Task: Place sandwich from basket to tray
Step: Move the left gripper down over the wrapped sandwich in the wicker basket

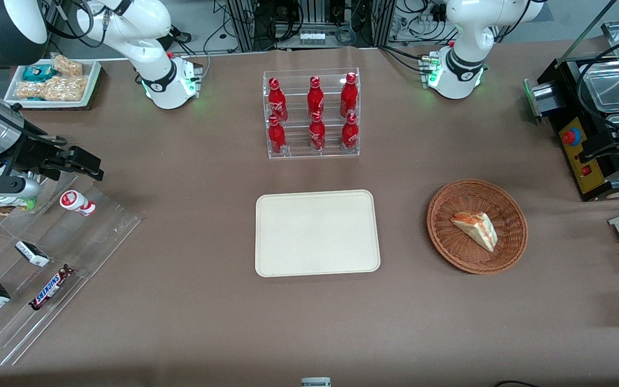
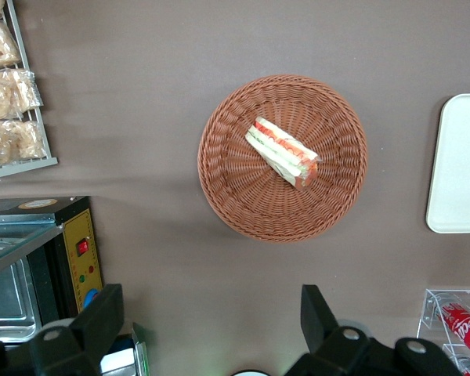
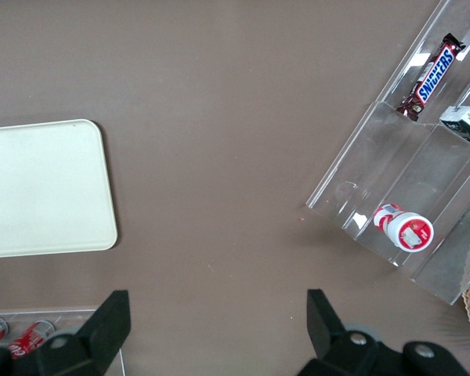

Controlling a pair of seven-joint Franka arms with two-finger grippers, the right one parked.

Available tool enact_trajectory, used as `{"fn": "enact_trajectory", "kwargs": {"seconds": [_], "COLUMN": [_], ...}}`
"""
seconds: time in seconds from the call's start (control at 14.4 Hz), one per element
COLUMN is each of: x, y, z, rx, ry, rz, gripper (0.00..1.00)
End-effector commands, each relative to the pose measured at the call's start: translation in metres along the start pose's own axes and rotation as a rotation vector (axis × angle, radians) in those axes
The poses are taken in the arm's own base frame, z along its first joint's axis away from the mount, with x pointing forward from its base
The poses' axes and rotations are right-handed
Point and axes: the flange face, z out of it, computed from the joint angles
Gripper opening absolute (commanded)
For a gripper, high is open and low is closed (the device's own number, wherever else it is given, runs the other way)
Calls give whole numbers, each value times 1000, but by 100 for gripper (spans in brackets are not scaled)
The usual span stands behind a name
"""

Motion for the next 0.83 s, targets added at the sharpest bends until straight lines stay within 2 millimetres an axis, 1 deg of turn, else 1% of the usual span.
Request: {"fn": "enact_trajectory", "kwargs": {"seconds": [0.0,0.07,0.14,0.21,0.35,0.42,0.49,0.56,0.62,0.76], "x": [-6,-2,2,7,21,29,36,43,49,60], "y": [10,11,14,17,50,62,73,84,92,98], "z": [-6,1,16,35,95,135,165,189,207,238], "rx": [22,24,27,40,69,66,56,45,40,30], "ry": [10,1,-11,-6,27,48,64,71,63,53], "rz": [-4,-25,-25,-27,-120,-207,-279,-370,-466,-645], "gripper": [100,100,100,100,100,100,100,100,100,100]}}
